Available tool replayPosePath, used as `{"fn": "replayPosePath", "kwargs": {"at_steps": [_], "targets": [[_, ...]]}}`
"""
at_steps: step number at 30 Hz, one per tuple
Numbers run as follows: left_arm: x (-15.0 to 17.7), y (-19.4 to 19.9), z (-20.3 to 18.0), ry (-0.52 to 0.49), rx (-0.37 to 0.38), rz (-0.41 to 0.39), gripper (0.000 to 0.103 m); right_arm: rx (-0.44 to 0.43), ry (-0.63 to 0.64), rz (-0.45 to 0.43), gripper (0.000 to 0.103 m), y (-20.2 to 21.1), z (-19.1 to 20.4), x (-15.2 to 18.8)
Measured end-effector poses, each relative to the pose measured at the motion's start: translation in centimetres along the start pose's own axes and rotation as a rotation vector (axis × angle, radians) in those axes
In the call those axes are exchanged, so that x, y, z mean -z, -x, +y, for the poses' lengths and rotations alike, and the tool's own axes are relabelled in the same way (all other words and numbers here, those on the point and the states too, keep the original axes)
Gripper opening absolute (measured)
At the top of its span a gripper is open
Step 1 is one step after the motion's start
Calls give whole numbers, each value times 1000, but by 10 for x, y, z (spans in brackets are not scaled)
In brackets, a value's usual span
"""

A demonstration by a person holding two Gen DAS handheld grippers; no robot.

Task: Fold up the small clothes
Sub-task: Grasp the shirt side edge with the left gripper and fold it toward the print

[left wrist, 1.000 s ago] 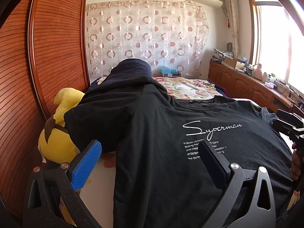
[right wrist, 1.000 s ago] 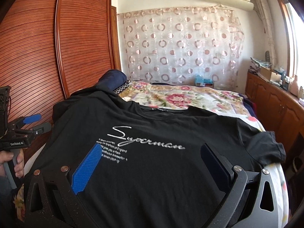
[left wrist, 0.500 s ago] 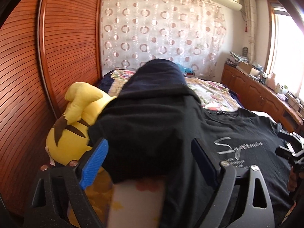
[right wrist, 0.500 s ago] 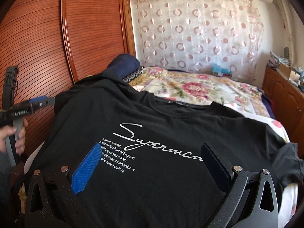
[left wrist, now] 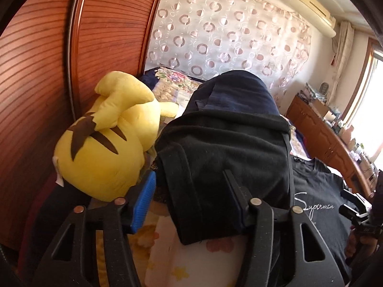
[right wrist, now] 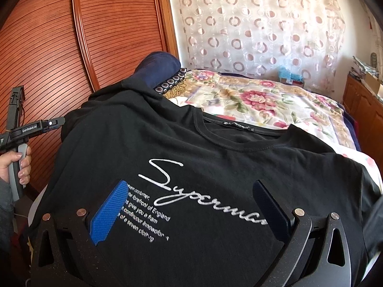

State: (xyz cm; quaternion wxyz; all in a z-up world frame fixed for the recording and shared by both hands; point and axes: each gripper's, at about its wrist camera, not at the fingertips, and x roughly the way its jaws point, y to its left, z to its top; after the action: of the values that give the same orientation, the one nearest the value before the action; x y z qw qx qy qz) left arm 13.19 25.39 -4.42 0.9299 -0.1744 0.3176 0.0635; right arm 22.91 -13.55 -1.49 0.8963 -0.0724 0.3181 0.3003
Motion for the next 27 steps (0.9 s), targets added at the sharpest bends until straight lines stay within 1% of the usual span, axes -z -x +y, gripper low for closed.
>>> {"fn": "replayPosePath", "kwargs": {"at_steps": [1, 3, 4, 6, 8, 9, 11, 12, 13, 14, 18, 19, 20, 23, 27], "targets": [[0, -2, 0, 0, 0, 4, 49, 1, 3, 0, 103, -2, 1, -2], [-2, -7, 2, 7, 1, 10, 41, 4, 8, -1, 103, -5, 2, -4], [-2, -10, 5, 11, 5, 12, 39, 5, 9, 0, 103, -6, 2, -4], [-2, -9, 6, 20, 14, -6, 34, 12, 6, 0, 103, -8, 1, -4], [-3, -1, 2, 12, 12, -51, 34, 15, -1, -1, 103, -9, -2, -3], [-3, 2, -1, -6, 11, -60, 34, 18, -3, 0, 103, -10, -3, -3], [-3, -2, -6, -28, 10, -45, 32, 22, -10, 3, 103, -12, -5, 0], [-4, -3, -7, -32, 6, -47, 28, 23, -15, 7, 103, -14, -6, 0], [-4, -3, -8, -39, 2, -51, 27, 23, -22, 10, 103, -15, -7, 2], [-4, -1, -9, -45, -2, -58, 22, 22, -26, 13, 103, -16, -9, 3], [-6, 11, -16, -73, -2, -107, 10, 28, -21, 12, 103, -14, -8, 3], [-7, 15, -19, -84, -4, -123, 9, 31, -21, 10, 103, -14, -7, 3], [-9, 19, -22, -93, -2, -135, 5, 32, -23, 7, 103, -13, -8, 4], [-15, 30, -31, -109, 17, -163, 5, 35, -31, 2, 103, -12, -10, 4], [-30, 36, -55, -152, 77, -190, 4, 37, -39, -7, 103, -10, -11, 6]]}}
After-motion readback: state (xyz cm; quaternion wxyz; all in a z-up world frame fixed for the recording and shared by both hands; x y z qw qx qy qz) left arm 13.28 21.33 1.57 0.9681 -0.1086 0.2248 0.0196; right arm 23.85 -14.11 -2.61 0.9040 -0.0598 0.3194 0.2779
